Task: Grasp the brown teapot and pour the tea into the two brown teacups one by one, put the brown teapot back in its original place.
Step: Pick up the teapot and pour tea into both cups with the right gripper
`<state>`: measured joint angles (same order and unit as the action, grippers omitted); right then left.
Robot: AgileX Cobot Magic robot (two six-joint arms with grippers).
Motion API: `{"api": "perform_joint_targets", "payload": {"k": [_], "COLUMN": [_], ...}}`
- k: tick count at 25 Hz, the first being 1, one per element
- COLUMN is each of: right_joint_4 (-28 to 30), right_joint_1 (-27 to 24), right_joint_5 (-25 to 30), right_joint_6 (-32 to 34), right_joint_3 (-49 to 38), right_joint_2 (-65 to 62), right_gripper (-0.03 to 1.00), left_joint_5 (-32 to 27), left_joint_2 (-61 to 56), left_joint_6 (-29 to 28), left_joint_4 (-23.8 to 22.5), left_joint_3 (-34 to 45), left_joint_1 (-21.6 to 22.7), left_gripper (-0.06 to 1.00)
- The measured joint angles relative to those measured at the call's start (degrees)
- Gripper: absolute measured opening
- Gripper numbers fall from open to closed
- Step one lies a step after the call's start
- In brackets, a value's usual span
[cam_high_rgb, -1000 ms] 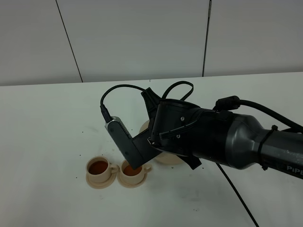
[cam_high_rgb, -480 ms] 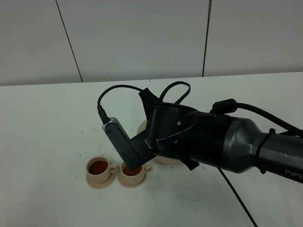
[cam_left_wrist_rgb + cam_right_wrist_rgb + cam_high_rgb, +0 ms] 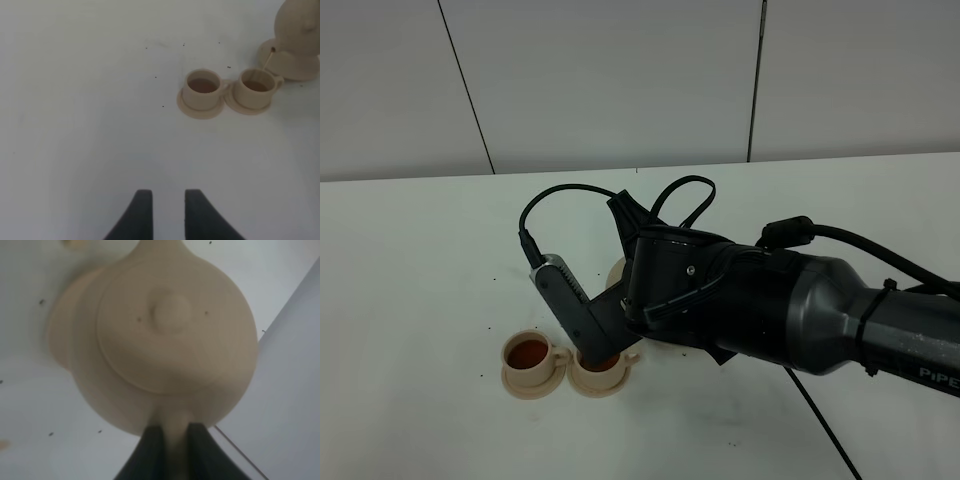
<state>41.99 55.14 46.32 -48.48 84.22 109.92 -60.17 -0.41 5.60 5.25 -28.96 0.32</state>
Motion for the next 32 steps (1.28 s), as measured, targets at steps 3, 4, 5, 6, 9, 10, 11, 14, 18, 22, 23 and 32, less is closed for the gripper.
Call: {"api": "perform_joint_targets", "payload": {"k": [3, 4, 5, 6, 9, 10, 11, 14, 18, 22, 23, 32], "right_joint_4": [0.0, 0.0, 0.0, 0.1, 0.2, 0.2, 0.2, 0.2, 0.2, 0.2, 0.2, 0.3], "right_joint_1": [0.2, 0.3, 0.3, 0.4, 0.5, 0.5, 0.5, 0.7, 0.7, 0.7, 0.7, 0.7], "right_joint_5": [0.3, 0.3, 0.3, 0.3, 0.3, 0.3, 0.3, 0.3, 0.3, 0.3, 0.3, 0.3], "right_joint_6": [0.0, 0.1, 0.1, 0.1, 0.4, 0.5, 0.6, 0.7, 1.0, 1.5, 1.6, 1.9], "right_joint_3": [0.0, 0.0, 0.0, 0.0, 0.0, 0.0, 0.0, 0.0, 0.0, 0.0, 0.0, 0.0], "right_joint_2": [0.0, 0.0, 0.0, 0.0, 0.0, 0.0, 0.0, 0.0, 0.0, 0.0, 0.0, 0.0], "right_gripper": [0.10, 0.10, 0.10, 0.10, 0.10, 0.10, 0.10, 0.10, 0.10, 0.10, 0.10, 0.10], "left_joint_5": [0.0, 0.0, 0.0, 0.0, 0.0, 0.0, 0.0, 0.0, 0.0, 0.0, 0.0, 0.0], "left_joint_2": [0.0, 0.0, 0.0, 0.0, 0.0, 0.0, 0.0, 0.0, 0.0, 0.0, 0.0, 0.0], "left_joint_6": [0.0, 0.0, 0.0, 0.0, 0.0, 0.0, 0.0, 0.0, 0.0, 0.0, 0.0, 0.0], "left_joint_4": [0.0, 0.0, 0.0, 0.0, 0.0, 0.0, 0.0, 0.0, 0.0, 0.0, 0.0, 0.0], "left_joint_3": [0.0, 0.0, 0.0, 0.0, 0.0, 0.0, 0.0, 0.0, 0.0, 0.0, 0.0, 0.0], "left_joint_1": [0.0, 0.0, 0.0, 0.0, 0.0, 0.0, 0.0, 0.0, 0.0, 0.0, 0.0, 0.0], "left_gripper": [0.23, 0.23, 0.23, 0.23, 0.23, 0.23, 0.23, 0.23, 0.23, 0.23, 0.23, 0.23]}}
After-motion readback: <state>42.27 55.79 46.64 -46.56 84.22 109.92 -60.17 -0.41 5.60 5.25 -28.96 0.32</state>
